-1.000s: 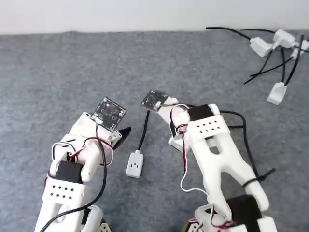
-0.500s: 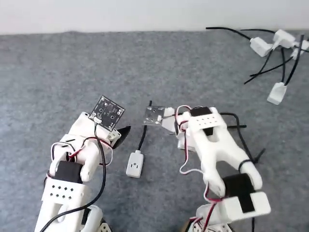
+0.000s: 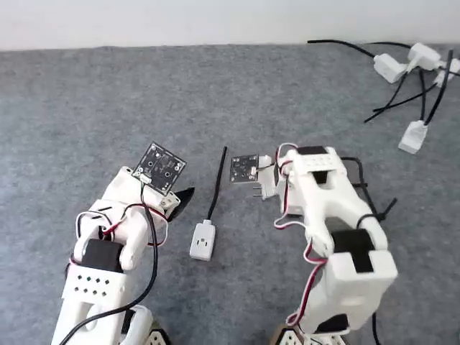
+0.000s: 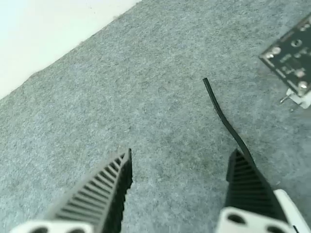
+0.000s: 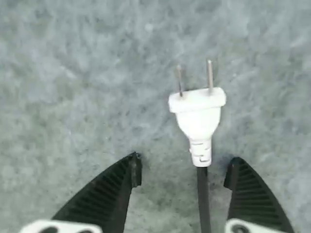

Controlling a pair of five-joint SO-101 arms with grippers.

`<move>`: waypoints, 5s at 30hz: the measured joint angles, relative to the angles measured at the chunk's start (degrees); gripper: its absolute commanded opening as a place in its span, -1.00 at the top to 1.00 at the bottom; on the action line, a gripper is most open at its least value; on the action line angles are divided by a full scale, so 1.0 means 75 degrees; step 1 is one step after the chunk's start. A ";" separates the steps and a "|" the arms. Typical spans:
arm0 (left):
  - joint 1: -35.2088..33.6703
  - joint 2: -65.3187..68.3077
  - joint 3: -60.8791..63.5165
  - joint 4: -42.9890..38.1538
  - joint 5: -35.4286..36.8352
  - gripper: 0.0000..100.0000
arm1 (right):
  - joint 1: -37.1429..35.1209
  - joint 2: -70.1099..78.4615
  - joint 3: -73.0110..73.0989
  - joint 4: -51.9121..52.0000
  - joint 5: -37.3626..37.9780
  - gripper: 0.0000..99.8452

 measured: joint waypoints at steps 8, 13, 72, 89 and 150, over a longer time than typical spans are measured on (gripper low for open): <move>0.0000 0.0000 0.0000 0.0000 -0.0047 0.39 | -0.0129 0.1196 -0.2391 0.2098 0.0012 0.44; 0.0000 0.0000 0.0000 0.0000 -0.0070 0.39 | -0.0375 0.1629 -0.3083 0.2919 0.0000 0.44; 0.0000 0.0000 0.0000 0.0000 -0.0070 0.39 | -0.0914 0.2321 -0.3223 0.4220 -0.0293 0.69; 0.0000 0.0000 0.0000 0.0000 -0.0070 0.39 | -0.0996 0.2297 -0.3177 0.4243 -0.0316 0.95; 0.2309 -0.1453 -0.2755 0.2884 0.0504 0.39 | -0.2497 -0.4818 -0.2977 0.5509 -0.2719 0.98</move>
